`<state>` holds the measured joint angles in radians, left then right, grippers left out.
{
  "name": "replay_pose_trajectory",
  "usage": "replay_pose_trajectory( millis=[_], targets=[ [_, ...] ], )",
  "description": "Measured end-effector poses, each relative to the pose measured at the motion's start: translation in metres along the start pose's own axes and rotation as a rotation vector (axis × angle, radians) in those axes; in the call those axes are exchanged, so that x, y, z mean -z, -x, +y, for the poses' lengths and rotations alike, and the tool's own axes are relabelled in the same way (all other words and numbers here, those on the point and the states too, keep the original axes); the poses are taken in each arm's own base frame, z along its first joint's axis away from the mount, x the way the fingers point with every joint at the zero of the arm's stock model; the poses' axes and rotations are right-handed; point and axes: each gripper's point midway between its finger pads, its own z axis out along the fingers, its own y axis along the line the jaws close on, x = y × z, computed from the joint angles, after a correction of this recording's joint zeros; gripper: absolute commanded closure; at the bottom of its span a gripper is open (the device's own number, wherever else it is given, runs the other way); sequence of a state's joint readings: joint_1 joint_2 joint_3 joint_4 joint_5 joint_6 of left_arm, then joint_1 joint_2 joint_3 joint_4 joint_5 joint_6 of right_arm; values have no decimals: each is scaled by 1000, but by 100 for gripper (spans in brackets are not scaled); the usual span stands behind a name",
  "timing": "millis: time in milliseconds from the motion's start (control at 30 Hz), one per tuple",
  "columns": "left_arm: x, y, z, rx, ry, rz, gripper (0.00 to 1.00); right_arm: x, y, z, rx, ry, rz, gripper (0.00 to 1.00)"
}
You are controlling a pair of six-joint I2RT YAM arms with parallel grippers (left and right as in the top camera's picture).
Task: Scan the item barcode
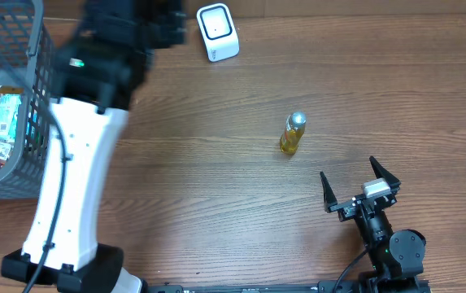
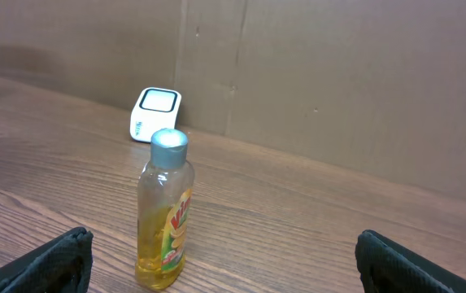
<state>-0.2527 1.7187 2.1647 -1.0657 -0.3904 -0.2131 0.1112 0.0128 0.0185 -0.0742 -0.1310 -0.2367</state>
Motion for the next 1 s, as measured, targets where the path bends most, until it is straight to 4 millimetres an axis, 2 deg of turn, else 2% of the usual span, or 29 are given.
replay_pose_trajectory(
  millis=[167,267,333,467,1000],
  targets=[
    [-15,-5,79,68,160,53,0,0,0,0,0,0,0,0],
    [-17,-9,107,97,212,72,0,0,0,0,0,0,0,0],
    [-17,-9,117,111,233,74,0,0,0,0,0,1,1,0],
    [-18,-9,127,123,251,75,0,0,0,0,0,0,0,0],
    [-18,-9,127,121,250,76,0,0,0,0,0,0,0,0]
  ],
)
